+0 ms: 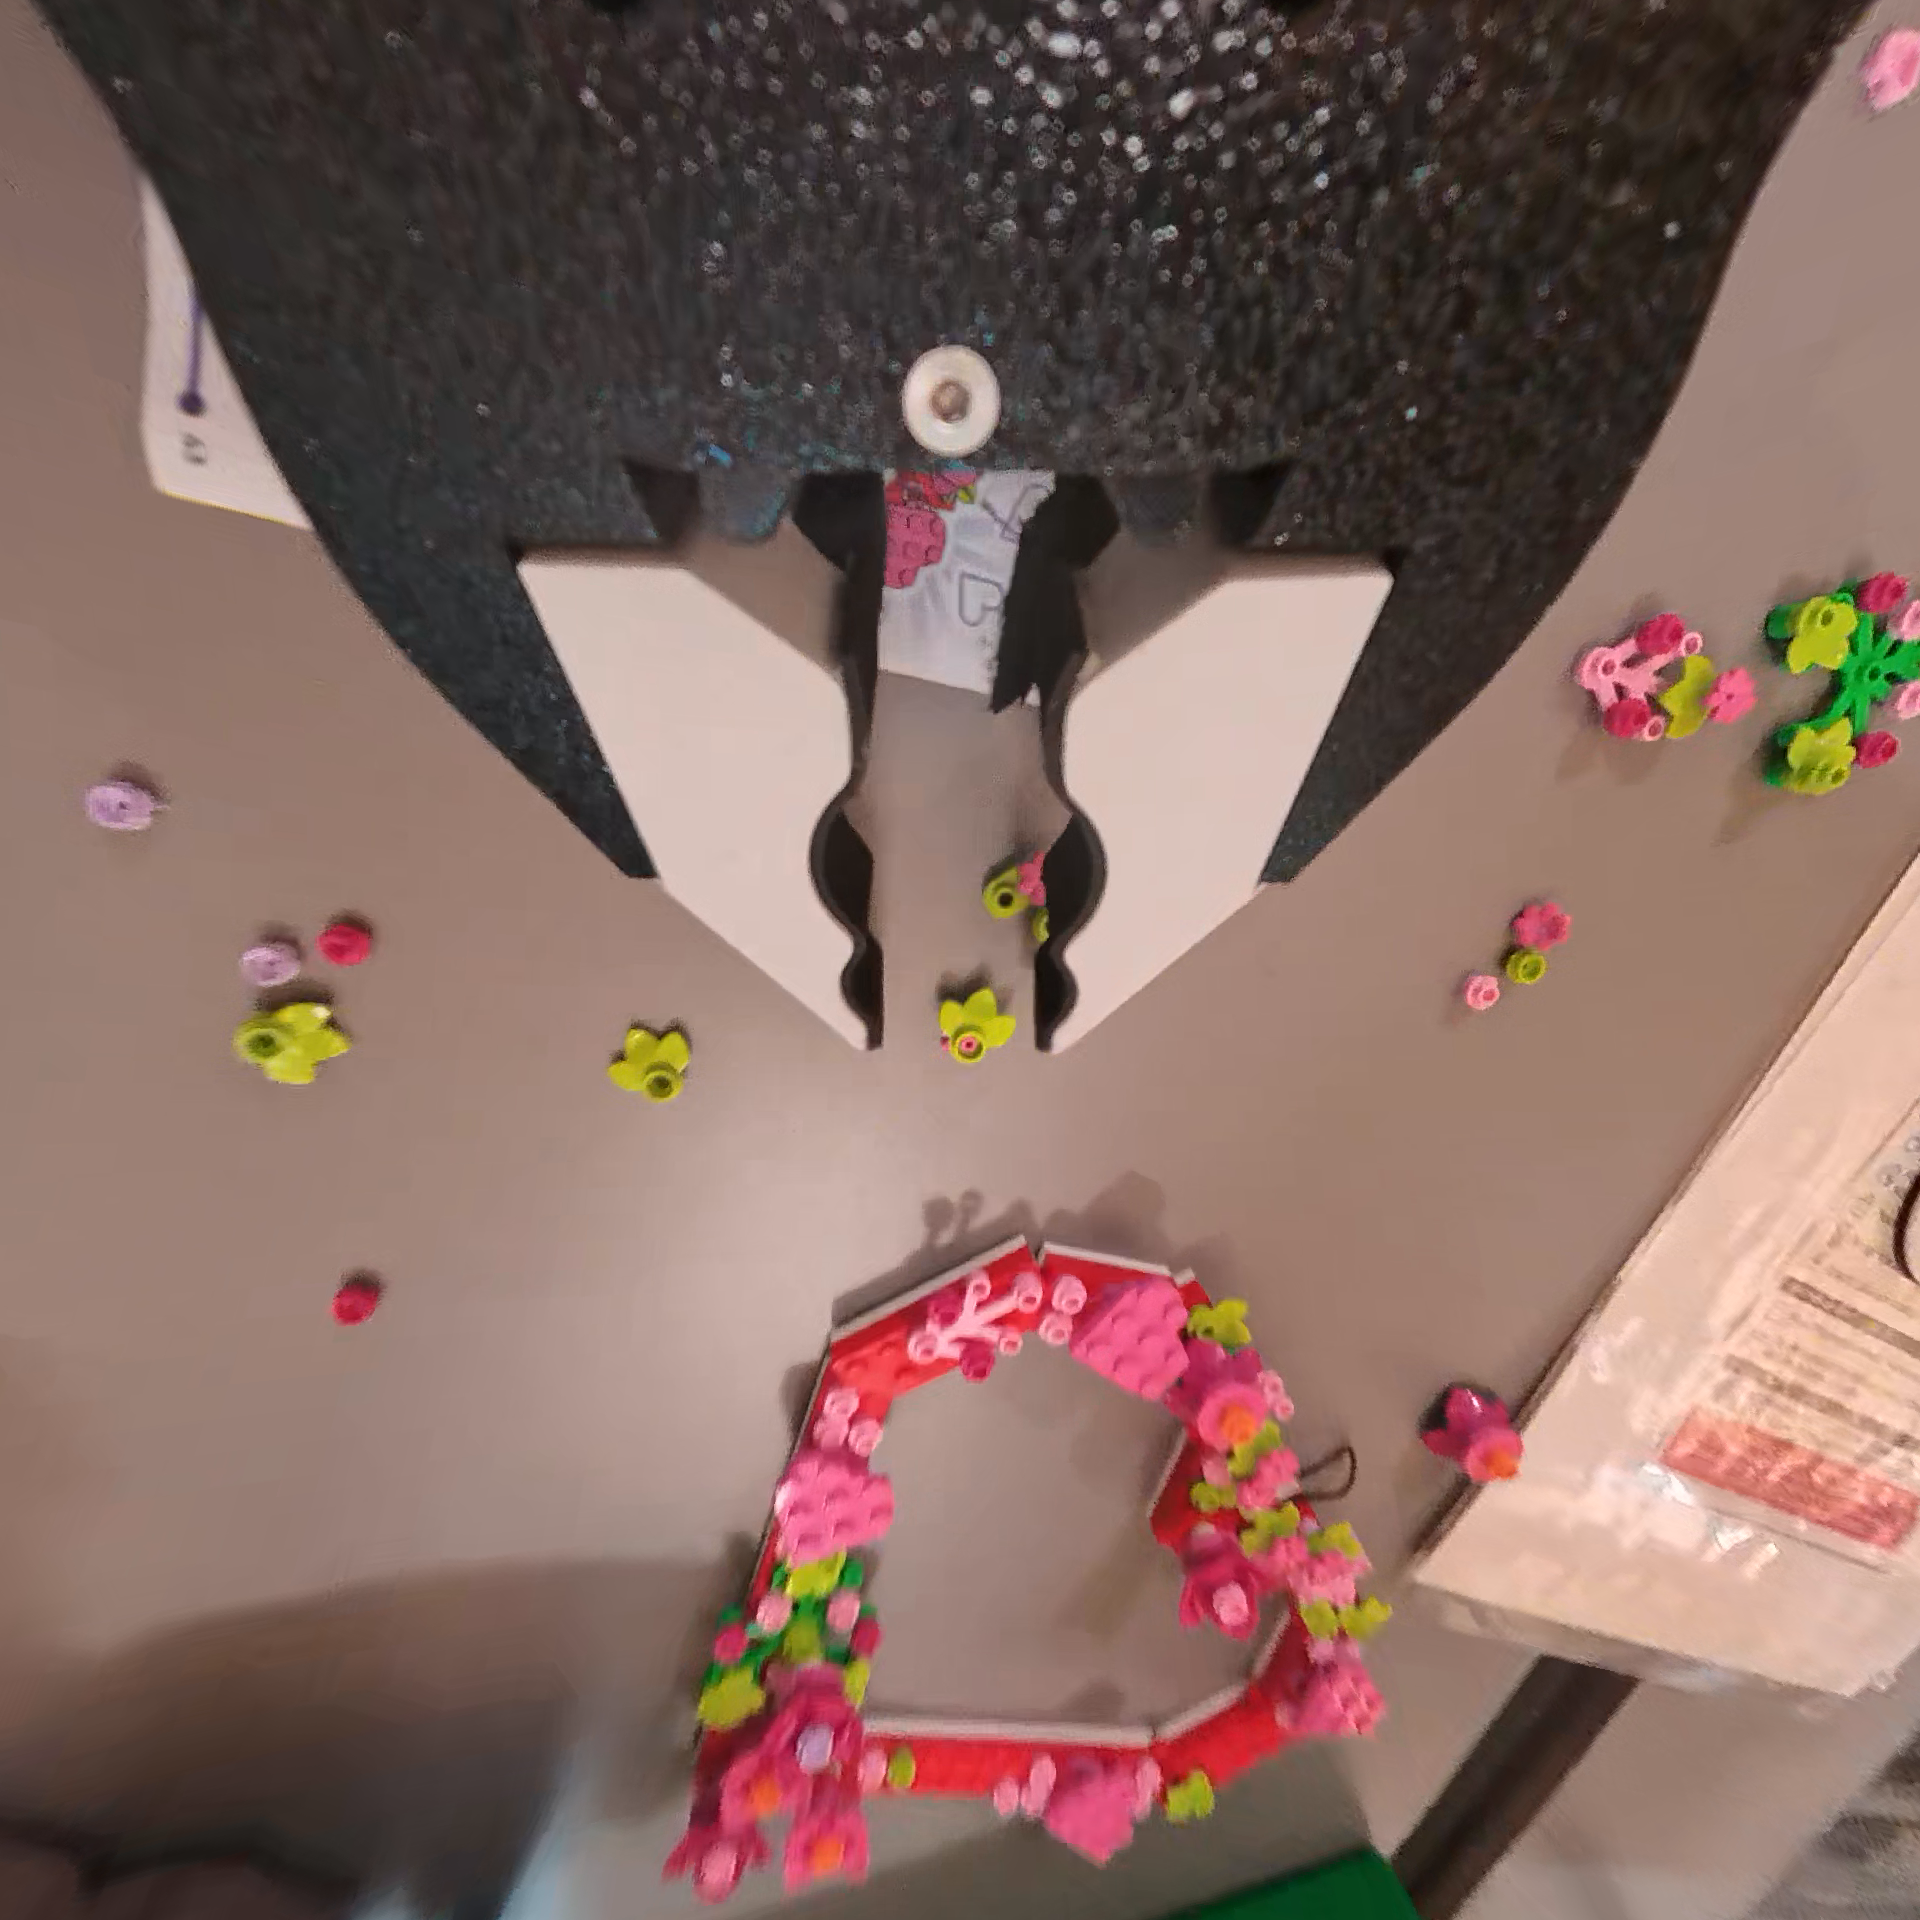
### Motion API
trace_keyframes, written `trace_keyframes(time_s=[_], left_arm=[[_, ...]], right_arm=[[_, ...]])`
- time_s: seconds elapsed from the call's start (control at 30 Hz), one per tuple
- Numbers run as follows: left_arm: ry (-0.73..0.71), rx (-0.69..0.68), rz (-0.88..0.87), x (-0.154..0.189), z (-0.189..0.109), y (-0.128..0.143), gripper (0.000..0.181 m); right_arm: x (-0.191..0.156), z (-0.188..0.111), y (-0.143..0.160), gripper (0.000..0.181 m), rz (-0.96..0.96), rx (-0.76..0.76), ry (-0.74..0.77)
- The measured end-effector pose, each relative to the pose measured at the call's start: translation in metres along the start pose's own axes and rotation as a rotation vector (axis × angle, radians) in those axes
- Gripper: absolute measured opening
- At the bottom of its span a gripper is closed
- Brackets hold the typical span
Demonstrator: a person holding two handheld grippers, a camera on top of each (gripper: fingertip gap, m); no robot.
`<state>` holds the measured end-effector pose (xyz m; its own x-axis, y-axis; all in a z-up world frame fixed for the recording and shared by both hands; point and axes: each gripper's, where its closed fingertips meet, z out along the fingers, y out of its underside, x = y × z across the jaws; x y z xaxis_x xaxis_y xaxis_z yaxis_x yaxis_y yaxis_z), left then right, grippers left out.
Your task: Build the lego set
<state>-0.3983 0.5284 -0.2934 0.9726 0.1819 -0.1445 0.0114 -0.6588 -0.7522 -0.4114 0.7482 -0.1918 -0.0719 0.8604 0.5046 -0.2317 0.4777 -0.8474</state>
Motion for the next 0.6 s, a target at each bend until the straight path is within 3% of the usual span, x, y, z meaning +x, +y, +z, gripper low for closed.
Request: trace_keyframes(time_s=[0.37,0.47,0.6], left_arm=[[-0.052,0.028,0.017,-0.007,-0.004,0.003,0.013],[-0.179,0.141,0.027,-0.014,-0.038,-0.011,0.013],[-0.456,0.373,-0.065,-0.035,-0.122,-0.024,0.013]], right_arm=[[-0.001,0.0,-0.001,0.018,0.004,0.003,-0.003],[-0.001,-0.001,-0.001,0.018,0.006,0.004,-0.002],[-0.001,-0.001,-0.001,0.018,0.006,0.005,-0.003]])
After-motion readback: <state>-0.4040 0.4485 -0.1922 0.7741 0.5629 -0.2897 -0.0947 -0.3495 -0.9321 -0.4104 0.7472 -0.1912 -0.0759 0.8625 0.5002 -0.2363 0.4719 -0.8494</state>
